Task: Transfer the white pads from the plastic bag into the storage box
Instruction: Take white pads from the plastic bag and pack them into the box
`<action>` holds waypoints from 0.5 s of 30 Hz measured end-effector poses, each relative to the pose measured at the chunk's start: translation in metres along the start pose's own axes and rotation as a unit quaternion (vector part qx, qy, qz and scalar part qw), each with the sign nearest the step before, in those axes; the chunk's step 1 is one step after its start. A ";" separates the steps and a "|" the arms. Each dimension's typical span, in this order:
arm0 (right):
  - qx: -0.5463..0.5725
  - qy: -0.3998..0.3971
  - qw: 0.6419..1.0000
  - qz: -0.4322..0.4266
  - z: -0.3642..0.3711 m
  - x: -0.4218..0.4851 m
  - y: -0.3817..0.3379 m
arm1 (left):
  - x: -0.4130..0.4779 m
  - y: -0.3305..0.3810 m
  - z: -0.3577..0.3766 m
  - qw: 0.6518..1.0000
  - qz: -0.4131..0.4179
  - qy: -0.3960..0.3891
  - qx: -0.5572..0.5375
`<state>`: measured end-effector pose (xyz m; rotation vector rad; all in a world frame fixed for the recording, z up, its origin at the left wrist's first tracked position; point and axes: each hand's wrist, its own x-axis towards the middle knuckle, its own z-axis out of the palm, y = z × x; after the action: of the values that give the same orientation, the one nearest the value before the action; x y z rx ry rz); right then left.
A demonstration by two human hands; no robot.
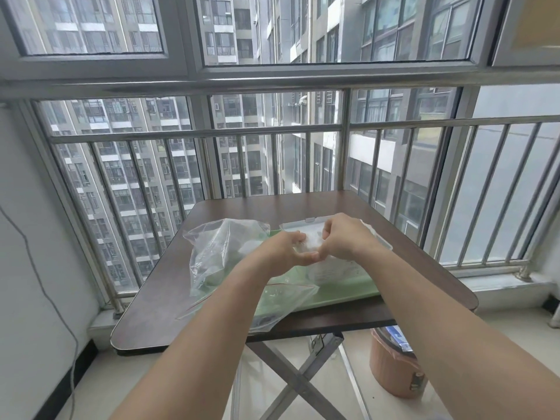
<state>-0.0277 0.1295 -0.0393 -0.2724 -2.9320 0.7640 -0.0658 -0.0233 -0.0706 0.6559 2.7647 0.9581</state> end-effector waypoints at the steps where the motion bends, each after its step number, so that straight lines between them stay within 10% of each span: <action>1: -0.014 -0.005 1.000 0.003 -0.002 0.001 0.000 | 0.000 0.000 0.000 1.000 0.000 0.001 -0.003; 15: 0.146 -0.130 0.980 -0.034 -0.020 0.002 0.012 | -0.002 0.004 -0.001 1.000 -0.008 0.001 0.012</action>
<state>-0.0252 0.1496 -0.0277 -0.0495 -2.9839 1.2893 -0.0627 -0.0218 -0.0672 0.6370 2.7820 0.9251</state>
